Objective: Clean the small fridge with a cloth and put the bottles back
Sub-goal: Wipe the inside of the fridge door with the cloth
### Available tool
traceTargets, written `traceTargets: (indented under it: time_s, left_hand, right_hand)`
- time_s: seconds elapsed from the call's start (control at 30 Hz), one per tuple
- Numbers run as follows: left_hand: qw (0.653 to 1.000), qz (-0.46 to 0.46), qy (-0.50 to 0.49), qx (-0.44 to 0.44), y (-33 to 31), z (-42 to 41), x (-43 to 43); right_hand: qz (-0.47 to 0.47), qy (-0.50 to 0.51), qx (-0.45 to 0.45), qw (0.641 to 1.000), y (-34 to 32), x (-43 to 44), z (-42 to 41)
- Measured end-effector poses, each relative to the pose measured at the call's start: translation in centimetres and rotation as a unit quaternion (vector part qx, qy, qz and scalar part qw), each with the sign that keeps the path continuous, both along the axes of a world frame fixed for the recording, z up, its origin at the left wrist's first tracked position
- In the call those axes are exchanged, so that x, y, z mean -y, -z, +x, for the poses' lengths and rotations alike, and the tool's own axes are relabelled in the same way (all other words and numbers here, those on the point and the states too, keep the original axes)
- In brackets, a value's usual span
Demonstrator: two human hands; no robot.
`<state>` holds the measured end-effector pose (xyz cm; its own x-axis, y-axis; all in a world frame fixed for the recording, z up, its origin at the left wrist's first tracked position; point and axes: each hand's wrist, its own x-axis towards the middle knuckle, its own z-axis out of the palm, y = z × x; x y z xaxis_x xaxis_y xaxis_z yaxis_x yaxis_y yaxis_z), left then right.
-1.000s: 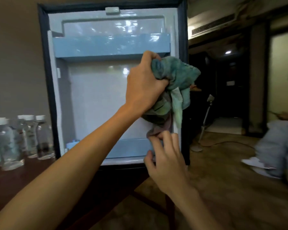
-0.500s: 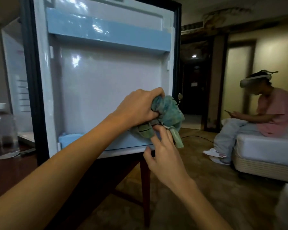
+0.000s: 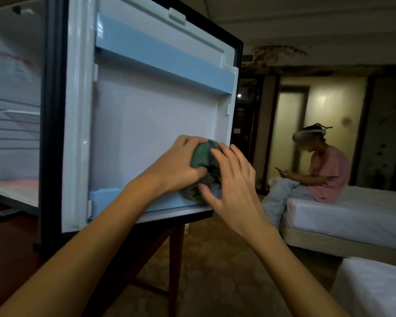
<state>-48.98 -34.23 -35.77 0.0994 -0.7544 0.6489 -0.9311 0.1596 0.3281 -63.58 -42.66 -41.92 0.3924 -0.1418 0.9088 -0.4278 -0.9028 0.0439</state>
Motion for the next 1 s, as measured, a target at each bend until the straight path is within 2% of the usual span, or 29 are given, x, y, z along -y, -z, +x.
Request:
traceTargets:
  time_s: [0.07,0.17,0.27,0.4,0.53,0.63,0.77,0.87,1.0]
  left_hand:
    - [0.998,-0.032,-0.053,0.003,1.2,1.2,-1.6]
    - [0.976,-0.067,-0.179,0.107,3.6,2.0,-3.2]
    - [0.961,-0.114,-0.234,0.095,5.1,2.4,-4.2]
    - [0.954,-0.073,-0.269,0.107,5.3,2.7,-4.6]
    - [0.941,-0.032,-0.297,0.161,5.5,2.9,-4.2]
    - [0.938,-0.034,-0.292,0.186,5.6,3.4,-4.0]
    - [0.947,-0.044,-0.255,0.19,5.7,4.2,-3.8]
    - [0.947,-0.065,-0.237,0.207,6.0,4.6,-3.8]
    - [0.945,-0.091,-0.222,0.223,6.2,4.5,-3.8]
  right_hand:
    - [0.043,-0.007,-0.031,0.999,-0.6,0.5,1.1]
    - [0.09,-0.013,-0.031,0.995,-1.2,1.0,2.8]
    - [0.132,-0.042,0.0,0.99,-1.1,1.4,4.3]
    - [0.185,-0.067,0.032,0.98,0.1,1.7,6.6]
    - [0.222,-0.044,0.074,0.971,-0.4,2.1,8.3]
    - [0.203,-0.046,0.08,0.975,-1.0,2.7,8.8]
    - [0.076,0.014,0.022,0.997,-4.6,4.5,8.3]
    - [-0.001,0.08,0.01,0.997,-8.6,5.4,8.2]
    - [0.044,0.108,0.066,0.991,-10.3,4.8,9.4]
